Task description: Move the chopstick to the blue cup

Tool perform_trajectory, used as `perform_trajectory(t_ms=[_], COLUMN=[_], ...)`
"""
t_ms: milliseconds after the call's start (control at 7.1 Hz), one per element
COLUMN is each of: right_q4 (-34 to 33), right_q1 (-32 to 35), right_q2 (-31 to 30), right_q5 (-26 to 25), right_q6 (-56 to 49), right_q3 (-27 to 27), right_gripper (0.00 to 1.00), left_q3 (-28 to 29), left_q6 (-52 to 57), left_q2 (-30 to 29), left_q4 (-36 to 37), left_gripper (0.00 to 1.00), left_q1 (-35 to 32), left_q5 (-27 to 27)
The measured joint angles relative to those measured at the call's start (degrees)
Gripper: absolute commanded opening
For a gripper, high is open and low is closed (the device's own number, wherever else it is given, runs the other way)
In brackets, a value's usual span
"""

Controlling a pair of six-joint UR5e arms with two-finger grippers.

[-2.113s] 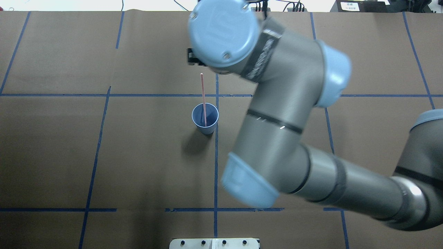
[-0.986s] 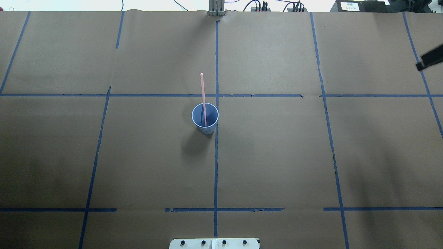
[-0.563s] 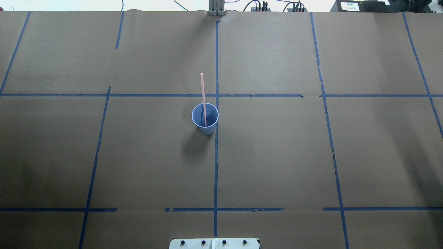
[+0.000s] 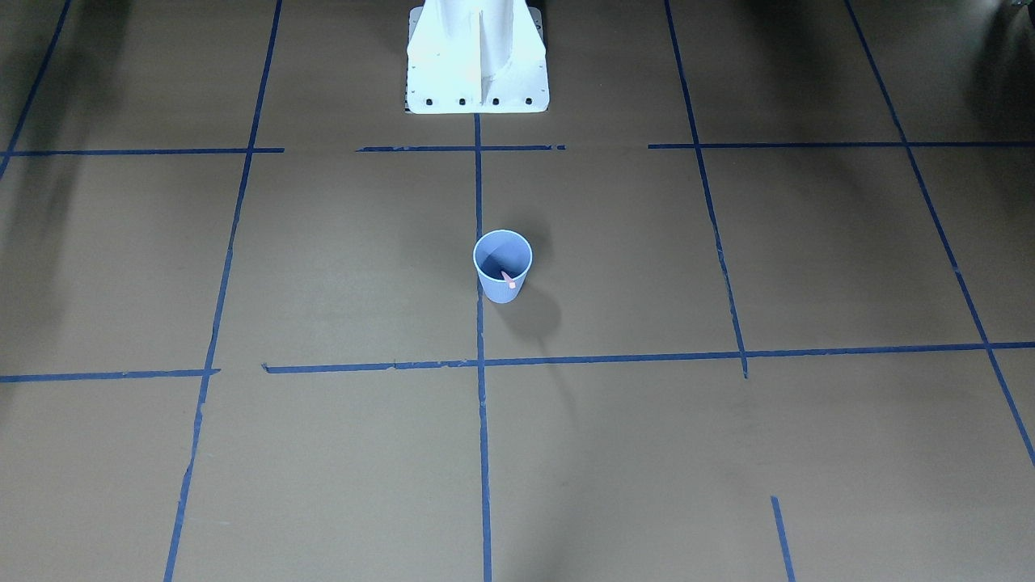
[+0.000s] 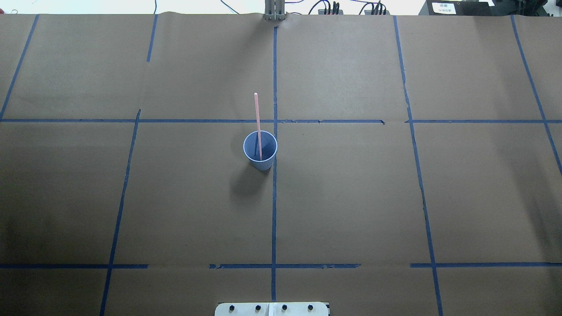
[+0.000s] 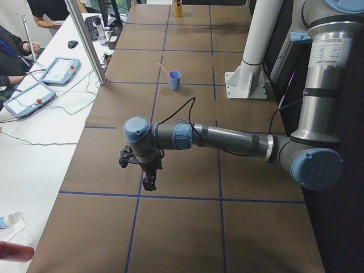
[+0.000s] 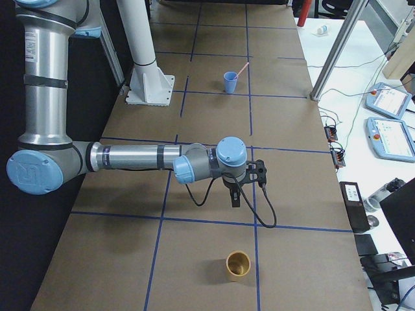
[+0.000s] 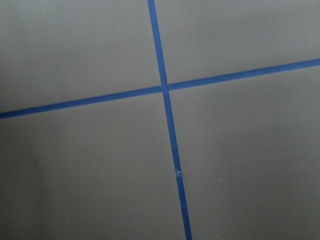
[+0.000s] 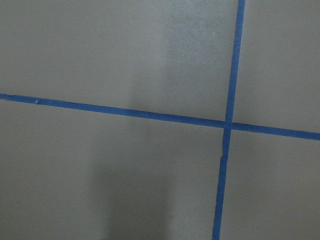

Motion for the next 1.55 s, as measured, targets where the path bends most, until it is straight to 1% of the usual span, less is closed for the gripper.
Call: perform_trajectory(t_ms=[282,423,986,1549], right_q4=[-6.01,-7.85,-8.64,-8.52], right_q1=[2.2,2.42,2.52,2.53], right_q2=[-0.13,-0.65,-1.68,-1.45], right_q5=[0.73,0.6,0.23,-0.65], right_q6=[0.25,0.04,-0.59,-0.6], right_q3=[1.21,1.42,0.66,-0.68], right_gripper=[1.0,1.0,1.0,1.0], left_q3=[2.9,3.42,3.96,4.56], left_q6=[-0.04,-0.03,0.07,-0.21], left_q2=[0.01,0.29,2.78,2.96], left_q4=[-1.86,-2.14,-2.91,-4.59], left_gripper=[1.0,1.0,1.0,1.0], left_q1=[0.0,-0.26,-4.73,-5.01], left_q5=[-0.29,-0.36,-4.41,-4.89])
